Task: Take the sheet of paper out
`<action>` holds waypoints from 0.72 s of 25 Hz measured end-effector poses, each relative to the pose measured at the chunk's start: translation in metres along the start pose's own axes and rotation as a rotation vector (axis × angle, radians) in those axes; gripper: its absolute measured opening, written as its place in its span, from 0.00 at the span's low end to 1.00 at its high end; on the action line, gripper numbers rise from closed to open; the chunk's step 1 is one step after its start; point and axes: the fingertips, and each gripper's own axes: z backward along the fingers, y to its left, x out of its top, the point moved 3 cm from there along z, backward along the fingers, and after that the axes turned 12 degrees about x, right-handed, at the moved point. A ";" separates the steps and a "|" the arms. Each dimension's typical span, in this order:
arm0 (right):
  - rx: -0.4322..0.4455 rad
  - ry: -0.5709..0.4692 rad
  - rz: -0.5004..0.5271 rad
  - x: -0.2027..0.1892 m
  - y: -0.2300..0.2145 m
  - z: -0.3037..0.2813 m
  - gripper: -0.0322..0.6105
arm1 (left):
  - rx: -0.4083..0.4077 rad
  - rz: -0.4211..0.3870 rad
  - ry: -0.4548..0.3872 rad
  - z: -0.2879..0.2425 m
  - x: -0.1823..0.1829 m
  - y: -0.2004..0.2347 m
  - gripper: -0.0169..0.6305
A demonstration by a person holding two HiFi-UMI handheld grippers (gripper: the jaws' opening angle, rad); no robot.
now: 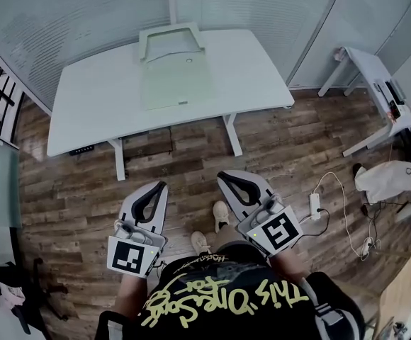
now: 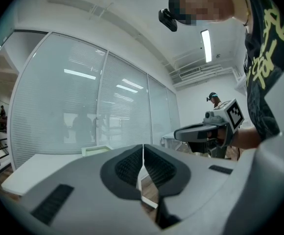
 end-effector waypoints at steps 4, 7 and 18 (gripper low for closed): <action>-0.011 0.002 -0.001 0.001 -0.006 -0.001 0.06 | -0.001 0.000 -0.016 -0.008 0.004 0.001 0.05; -0.005 -0.004 0.000 0.001 -0.012 -0.003 0.06 | 0.007 0.000 -0.022 -0.014 0.006 0.002 0.05; 0.043 -0.010 0.009 0.000 -0.063 -0.031 0.06 | 0.050 -0.095 -0.029 -0.053 0.011 0.028 0.05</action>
